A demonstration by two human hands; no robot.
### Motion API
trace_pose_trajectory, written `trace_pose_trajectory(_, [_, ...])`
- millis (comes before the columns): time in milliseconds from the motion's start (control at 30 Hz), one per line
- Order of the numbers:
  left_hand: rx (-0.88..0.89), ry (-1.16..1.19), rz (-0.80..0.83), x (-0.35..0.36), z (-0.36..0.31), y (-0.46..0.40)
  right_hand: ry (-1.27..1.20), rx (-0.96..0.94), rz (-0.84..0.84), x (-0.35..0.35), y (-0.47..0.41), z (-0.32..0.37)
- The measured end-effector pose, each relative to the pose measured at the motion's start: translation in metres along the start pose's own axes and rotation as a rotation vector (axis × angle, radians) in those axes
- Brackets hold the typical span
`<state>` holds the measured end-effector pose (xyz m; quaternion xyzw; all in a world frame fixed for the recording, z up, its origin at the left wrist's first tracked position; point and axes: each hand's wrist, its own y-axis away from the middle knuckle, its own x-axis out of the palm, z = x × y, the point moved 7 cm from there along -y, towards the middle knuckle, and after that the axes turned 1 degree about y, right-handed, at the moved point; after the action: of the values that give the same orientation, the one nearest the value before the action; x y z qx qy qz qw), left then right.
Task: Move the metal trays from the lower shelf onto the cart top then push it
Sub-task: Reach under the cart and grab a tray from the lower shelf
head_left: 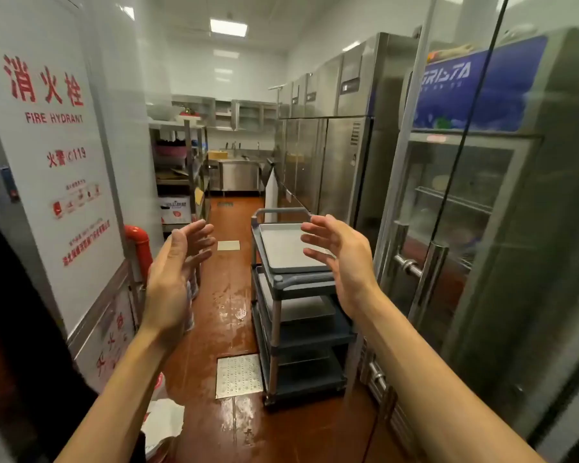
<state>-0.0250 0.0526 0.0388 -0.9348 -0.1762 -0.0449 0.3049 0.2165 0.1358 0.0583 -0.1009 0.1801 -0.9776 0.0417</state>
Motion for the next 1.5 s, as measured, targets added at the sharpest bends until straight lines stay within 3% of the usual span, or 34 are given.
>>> trace_pose_trajectory(367, [-0.032,-0.041,-0.097,0.025,0.090,-0.099,-0.017,-0.005,0.052,-0.001,-0.147,-0.073])
trace_pose_trajectory(733, [-0.080,0.005,-0.154,-0.023,0.237,-0.239,0.001,0.080,0.018,0.058,-0.296,-0.200])
trace_pose_trajectory(1067, [-0.153,0.023,-0.015,-0.024,0.372,-0.437,0.011,0.125,-0.152,0.087,-0.465,-0.280])
trace_pose_trajectory(1500, [-0.138,0.093,0.178,0.059,0.532,-0.658,-0.042,0.129,-0.358,0.060,-0.689,-0.365])
